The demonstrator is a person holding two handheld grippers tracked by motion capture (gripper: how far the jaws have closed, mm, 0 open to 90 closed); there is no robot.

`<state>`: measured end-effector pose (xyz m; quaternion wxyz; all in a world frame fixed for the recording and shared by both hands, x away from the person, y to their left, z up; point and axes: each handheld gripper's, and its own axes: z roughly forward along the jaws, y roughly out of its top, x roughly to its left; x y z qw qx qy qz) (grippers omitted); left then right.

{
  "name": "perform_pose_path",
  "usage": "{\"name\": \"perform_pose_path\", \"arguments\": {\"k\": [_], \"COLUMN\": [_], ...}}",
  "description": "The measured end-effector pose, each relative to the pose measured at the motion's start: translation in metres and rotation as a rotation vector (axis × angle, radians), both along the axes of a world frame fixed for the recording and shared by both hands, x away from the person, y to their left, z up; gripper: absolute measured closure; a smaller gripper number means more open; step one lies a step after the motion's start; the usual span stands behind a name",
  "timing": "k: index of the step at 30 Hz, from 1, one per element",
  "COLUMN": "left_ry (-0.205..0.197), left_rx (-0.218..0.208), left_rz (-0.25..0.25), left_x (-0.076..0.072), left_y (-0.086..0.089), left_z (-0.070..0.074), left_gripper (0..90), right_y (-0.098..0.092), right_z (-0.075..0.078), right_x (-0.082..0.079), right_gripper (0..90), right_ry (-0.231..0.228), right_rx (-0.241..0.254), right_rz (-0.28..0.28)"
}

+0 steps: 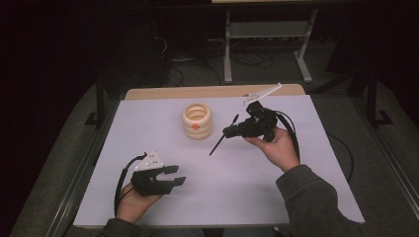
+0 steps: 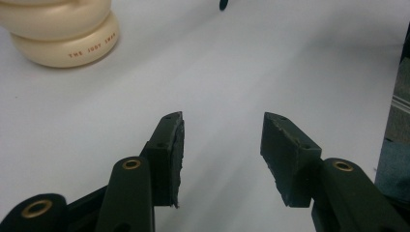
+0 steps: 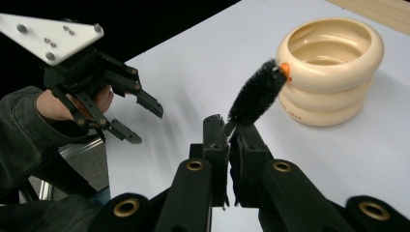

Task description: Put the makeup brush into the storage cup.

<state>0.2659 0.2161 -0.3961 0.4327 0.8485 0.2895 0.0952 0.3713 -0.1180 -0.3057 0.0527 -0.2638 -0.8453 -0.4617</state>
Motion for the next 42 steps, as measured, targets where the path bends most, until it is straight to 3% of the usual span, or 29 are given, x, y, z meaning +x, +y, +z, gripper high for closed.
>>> {"name": "perform_pose_path", "arguments": {"k": [10, 23, 40, 42], "left_ry": [-0.003, -0.002, -0.021, -0.008], "left_rx": [0.011, -0.006, 0.010, 0.000], "left_rz": [0.007, 0.028, 0.018, 0.026], "left_x": [0.002, 0.002, 0.003, 0.002], "left_y": [0.003, 0.006, 0.009, 0.009], "left_z": [0.000, 0.003, 0.004, 0.004], "left_gripper": [46.8, 40.7, 37.3, 37.2], "right_y": [0.010, 0.020, 0.031, 0.033], "right_z": [0.013, 0.032, 0.047, 0.048], "right_x": [0.011, 0.027, 0.044, 0.046], "right_gripper": [84.7, 84.7, 84.7, 84.7], "right_ry": [-0.006, -0.027, -0.045, -0.048], "right_rx": [-0.034, -0.031, -0.045, -0.042], "right_rz": [0.002, -0.007, -0.028, -0.030]}}
